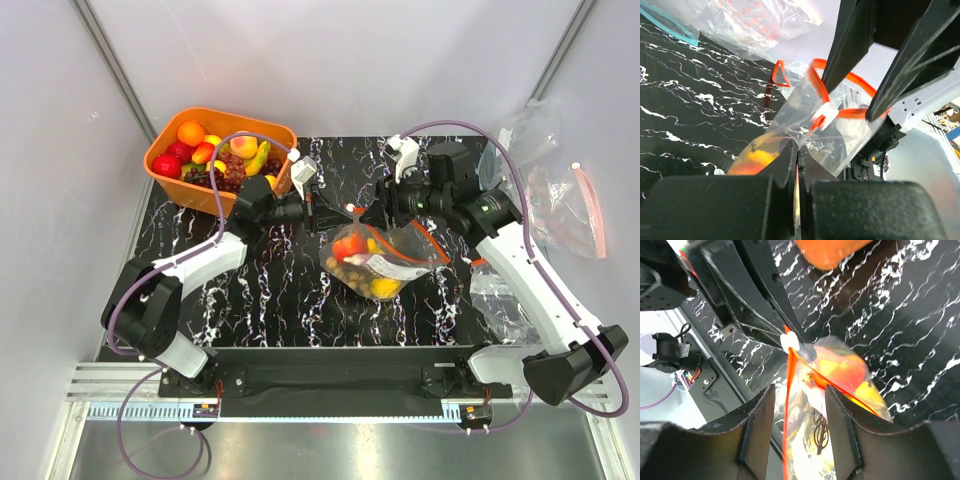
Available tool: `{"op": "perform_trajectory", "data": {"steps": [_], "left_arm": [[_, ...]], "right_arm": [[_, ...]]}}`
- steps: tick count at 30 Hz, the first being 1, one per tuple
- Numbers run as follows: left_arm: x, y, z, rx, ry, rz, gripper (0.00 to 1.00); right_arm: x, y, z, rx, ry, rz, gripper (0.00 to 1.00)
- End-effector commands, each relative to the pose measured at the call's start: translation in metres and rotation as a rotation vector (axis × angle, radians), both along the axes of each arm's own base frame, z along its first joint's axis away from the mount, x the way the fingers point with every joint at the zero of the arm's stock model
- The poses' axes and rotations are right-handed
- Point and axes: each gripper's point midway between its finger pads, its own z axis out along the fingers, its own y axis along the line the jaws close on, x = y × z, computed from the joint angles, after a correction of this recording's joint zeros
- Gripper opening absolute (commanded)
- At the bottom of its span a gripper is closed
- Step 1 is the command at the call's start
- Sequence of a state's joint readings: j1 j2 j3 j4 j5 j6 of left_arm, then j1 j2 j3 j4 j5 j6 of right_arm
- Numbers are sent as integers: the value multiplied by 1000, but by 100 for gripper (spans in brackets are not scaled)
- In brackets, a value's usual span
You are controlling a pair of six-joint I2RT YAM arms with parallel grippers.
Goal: Place the food in the zip-top bag and seal the zipper
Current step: Zip the zipper food storage bag at the center of the board.
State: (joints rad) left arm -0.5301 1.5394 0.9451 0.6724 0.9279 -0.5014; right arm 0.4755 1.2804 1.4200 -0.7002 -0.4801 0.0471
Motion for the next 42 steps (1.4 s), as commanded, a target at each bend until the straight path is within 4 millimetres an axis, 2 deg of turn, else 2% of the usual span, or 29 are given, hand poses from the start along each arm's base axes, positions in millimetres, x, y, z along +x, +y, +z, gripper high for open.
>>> {"op": "perform_trajectory", "data": {"steps": [1, 10, 20, 25, 29, 35, 38, 42], "left_arm": [[-9, 3, 26, -29, -105, -22, 0], [-10, 1, 21, 4, -115, -22, 0], [-13, 2, 22, 14, -126, -26, 0], [-13, 2, 22, 18, -127, -27, 0], [-13, 2, 21, 21, -123, -32, 0], [-14, 2, 23, 18, -123, -33, 0], [-13, 2, 24, 18, -118, -32, 0], [-15, 2, 26, 15, -121, -37, 0]], "right_arm": [[2, 4, 46, 51, -162, 34, 51], [12, 14, 56, 58, -250, 98, 58], [24, 32, 30, -4, -252, 177, 59], [17, 43, 22, -37, -220, 234, 58], [16, 45, 18, -54, -217, 242, 55], [11, 44, 12, -73, -203, 258, 56], [10, 42, 8, -89, -198, 252, 54], [12, 40, 5, -102, -191, 243, 40]]}}
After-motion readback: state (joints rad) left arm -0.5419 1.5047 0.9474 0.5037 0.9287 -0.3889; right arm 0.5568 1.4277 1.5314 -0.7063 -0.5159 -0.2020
